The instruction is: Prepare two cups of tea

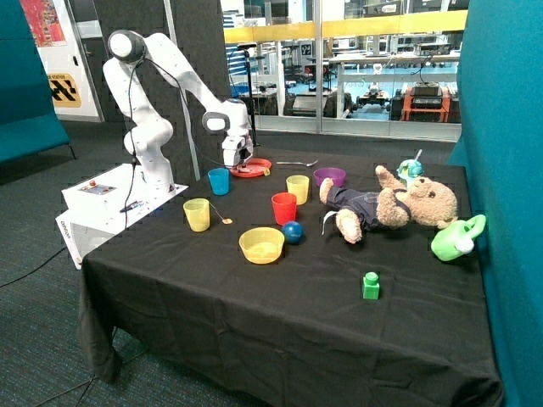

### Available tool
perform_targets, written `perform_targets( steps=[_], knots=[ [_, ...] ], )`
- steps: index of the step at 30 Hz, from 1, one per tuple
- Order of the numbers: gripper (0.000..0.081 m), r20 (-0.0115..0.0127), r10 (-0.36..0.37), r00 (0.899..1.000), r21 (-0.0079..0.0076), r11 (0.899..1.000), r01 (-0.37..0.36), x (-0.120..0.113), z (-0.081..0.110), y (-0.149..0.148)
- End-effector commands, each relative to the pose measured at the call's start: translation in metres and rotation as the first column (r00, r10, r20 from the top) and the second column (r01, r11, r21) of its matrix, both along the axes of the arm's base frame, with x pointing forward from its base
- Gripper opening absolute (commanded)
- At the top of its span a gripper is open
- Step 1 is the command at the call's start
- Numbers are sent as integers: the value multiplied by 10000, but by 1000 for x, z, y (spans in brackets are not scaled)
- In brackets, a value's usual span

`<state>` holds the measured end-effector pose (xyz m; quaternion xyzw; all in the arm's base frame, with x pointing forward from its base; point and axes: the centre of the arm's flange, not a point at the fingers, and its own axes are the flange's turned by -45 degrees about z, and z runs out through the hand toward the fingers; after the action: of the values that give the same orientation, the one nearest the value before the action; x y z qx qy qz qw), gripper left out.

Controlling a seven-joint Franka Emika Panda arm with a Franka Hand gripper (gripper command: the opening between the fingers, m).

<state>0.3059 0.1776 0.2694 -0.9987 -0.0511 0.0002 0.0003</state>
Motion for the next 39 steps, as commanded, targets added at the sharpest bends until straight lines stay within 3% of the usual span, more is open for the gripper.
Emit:
perform_targets(
  steps=[1,14,18,20,23,25,39],
  knots=[
    [469,5,79,10000,-6,10000,-79,-2,-3,4],
    [434,5,131,9999,-6,9999,-131,-4,-4,8],
    [388,5,155,9999,-6,9999,-155,-5,-4,10],
    [330,5,157,9999,-6,9999,-157,-5,-4,11],
    [88,5,126,9999,-6,9999,-126,-5,-4,11],
    [22,5,112,9999,-6,9999,-112,-5,-4,11],
    [0,5,71,10000,-6,10000,-71,-6,-4,9]
  ],
)
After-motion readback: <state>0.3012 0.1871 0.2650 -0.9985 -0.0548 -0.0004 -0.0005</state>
